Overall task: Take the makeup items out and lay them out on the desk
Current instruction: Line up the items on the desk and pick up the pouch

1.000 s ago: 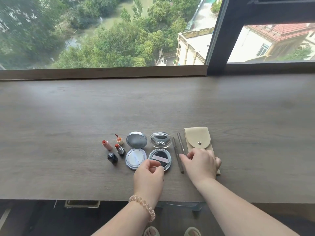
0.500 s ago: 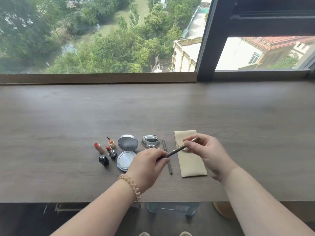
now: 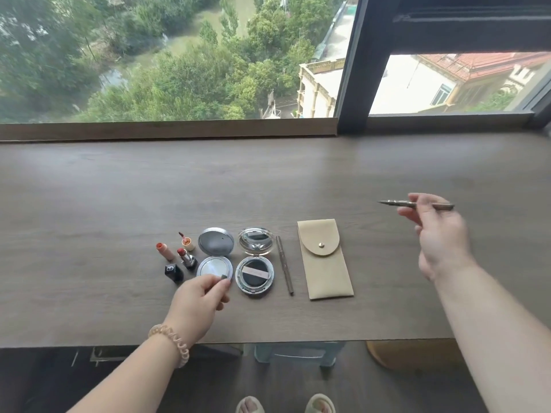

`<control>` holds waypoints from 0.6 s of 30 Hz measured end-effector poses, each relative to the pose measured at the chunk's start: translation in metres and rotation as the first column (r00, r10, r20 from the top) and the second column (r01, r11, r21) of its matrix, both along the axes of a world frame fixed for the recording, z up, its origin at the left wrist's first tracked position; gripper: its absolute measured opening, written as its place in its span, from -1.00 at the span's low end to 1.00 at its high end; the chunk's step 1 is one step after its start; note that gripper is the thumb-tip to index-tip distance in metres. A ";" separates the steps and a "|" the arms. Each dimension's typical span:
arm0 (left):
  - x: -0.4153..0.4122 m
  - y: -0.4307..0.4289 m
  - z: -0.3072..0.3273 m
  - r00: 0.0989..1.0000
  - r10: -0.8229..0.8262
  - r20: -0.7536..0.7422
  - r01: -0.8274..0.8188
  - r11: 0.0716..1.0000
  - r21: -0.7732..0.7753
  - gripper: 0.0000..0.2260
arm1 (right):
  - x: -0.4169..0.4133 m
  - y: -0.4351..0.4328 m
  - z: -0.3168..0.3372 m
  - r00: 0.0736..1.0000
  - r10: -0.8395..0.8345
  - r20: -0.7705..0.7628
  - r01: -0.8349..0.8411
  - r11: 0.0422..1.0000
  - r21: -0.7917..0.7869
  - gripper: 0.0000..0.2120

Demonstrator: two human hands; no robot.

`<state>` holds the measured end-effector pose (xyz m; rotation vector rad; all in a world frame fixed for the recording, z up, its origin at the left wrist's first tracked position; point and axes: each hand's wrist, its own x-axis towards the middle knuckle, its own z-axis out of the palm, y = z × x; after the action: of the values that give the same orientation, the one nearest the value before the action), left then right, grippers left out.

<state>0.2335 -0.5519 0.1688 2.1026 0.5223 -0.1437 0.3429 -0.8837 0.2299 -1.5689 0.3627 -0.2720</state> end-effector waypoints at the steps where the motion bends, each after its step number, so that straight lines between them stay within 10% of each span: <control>1: 0.002 -0.007 0.001 0.999 0.047 0.003 -0.047 0.998 -0.032 -0.85 | -0.006 0.009 -0.007 0.995 0.099 0.013 -0.097 0.988 -0.124 -0.86; 6: 0.023 -0.056 0.005 1.000 -0.001 -0.025 -0.002 0.994 -0.106 -0.96 | -0.039 0.070 -0.067 0.871 0.453 -0.190 -0.420 0.486 -0.766 -0.59; 15: 0.038 -0.085 -0.015 0.986 -0.113 -0.120 0.143 0.950 0.279 -0.72 | -0.057 0.097 -0.120 0.780 0.460 -0.425 -0.420 -0.119 -0.900 -0.38; 18: 0.044 -0.089 -0.018 0.984 -0.132 -0.123 0.168 0.920 0.355 -0.70 | -0.056 0.100 -0.128 0.789 0.435 -0.434 -0.392 -0.187 -0.901 -0.35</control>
<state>0.2773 -0.6407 0.1508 2.5110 0.4711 -0.2548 0.2872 -0.7832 0.1022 -3.0857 -0.6947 0.0664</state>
